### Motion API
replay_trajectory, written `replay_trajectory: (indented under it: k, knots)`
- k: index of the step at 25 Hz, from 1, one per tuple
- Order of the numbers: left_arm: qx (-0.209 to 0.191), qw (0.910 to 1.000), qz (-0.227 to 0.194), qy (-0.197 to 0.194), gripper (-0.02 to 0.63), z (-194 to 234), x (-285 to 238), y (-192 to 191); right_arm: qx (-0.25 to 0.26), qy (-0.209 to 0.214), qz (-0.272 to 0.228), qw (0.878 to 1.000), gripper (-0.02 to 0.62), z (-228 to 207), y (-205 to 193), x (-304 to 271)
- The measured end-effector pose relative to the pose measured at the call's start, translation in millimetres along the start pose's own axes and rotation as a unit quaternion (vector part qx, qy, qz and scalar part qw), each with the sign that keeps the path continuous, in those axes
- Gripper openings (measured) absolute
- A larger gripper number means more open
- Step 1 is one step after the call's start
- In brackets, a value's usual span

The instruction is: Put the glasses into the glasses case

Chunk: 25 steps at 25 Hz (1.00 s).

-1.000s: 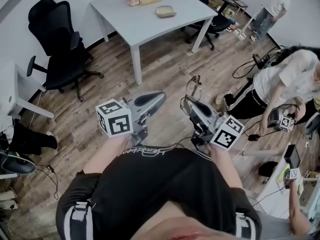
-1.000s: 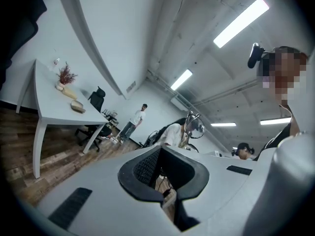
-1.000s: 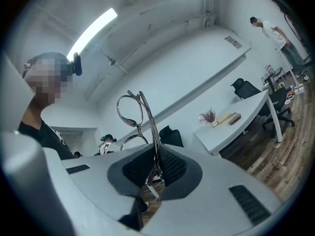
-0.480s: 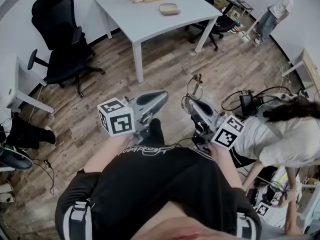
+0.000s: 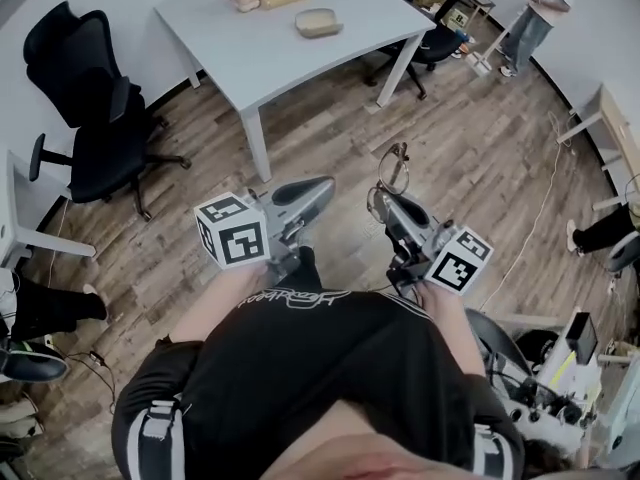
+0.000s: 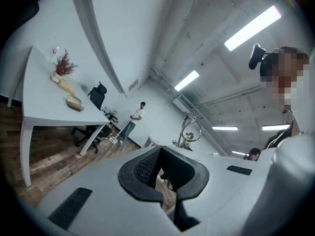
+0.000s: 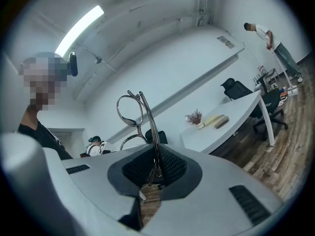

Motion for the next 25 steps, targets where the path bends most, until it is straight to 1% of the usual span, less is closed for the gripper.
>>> replay_trajectory:
  k: [5, 12, 16, 19, 25]
  knots:
    - [0.005, 0.9999, 0.009, -0.006, 0.006, 66, -48, 53, -0.003, -0.021, -0.003, 1.000, 0.029, -67, 50, -45]
    - [-0.004, 0.9999, 0.014, 0.008, 0.006, 173, -104, 135, 0.000, -0.012, -0.001, 1.000, 0.029, -155, 111, -136]
    - [-0.011, 0.9998, 0.012, 0.015, 0.006, 218, -122, 172, 0.003, -0.006, 0.001, 1.000, 0.029, -191, 134, -178]
    - [-0.013, 0.9996, 0.011, 0.021, 0.006, 241, -129, 188, -0.002, -0.001, -0.002, 1.000, 0.029, -206, 139, -198]
    - [-0.010, 0.9994, 0.021, 0.024, 0.006, 257, -129, 186, -0.006, 0.005, 0.006, 1.000, 0.029, -216, 136, -212]
Point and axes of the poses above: the fingertips, and each gripper's own axes: x backward along the fingers, z to its left, y out of its top, the point moved 1 cm from there along x, backward along the fingers, and after that the axes turned 1 degree about -y, right-handed, at the moved point
